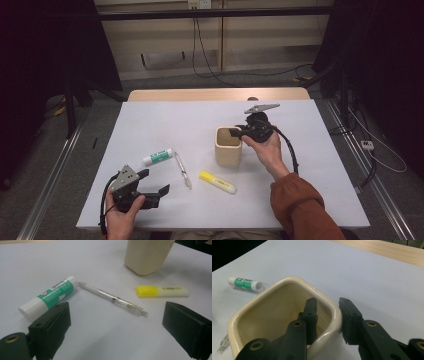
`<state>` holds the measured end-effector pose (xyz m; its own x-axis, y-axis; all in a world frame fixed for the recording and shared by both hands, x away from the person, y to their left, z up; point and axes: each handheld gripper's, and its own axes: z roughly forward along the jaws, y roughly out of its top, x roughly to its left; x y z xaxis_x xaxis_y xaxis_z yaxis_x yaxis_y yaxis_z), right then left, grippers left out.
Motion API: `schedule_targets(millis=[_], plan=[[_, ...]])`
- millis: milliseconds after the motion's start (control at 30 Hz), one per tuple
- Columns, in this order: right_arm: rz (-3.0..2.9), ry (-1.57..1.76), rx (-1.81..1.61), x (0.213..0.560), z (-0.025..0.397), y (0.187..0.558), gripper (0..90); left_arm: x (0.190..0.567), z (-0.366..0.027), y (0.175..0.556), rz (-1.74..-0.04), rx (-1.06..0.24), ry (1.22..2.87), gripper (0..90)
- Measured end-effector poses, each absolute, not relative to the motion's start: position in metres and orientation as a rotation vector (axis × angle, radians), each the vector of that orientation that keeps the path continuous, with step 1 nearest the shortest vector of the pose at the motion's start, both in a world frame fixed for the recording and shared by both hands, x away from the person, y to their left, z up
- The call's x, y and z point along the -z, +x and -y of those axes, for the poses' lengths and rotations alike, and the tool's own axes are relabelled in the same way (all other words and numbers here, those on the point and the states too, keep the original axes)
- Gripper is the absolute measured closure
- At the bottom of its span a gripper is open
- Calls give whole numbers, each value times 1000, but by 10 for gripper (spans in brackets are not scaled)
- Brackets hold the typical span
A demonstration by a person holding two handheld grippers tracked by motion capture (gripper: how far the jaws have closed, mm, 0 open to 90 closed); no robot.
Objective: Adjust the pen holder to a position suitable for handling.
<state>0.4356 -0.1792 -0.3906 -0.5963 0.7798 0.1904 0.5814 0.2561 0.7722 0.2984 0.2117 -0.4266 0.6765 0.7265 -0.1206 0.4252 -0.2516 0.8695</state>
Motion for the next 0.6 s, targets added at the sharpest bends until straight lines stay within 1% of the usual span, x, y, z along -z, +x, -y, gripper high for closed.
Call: schedule_targets(millis=[233, 400, 600], plan=[[-2305, 1211, -1257, 392, 174, 436, 696, 427, -212, 299, -906, -374, 1895, 81], [-2348, 1142, -1312, 395, 177, 441, 693, 428, -212, 299, -909, -376, 1898, 81], [-2339, 1164, -1339, 396, 178, 441, 690, 428, -213, 299, -920, -378, 1891, 81]])
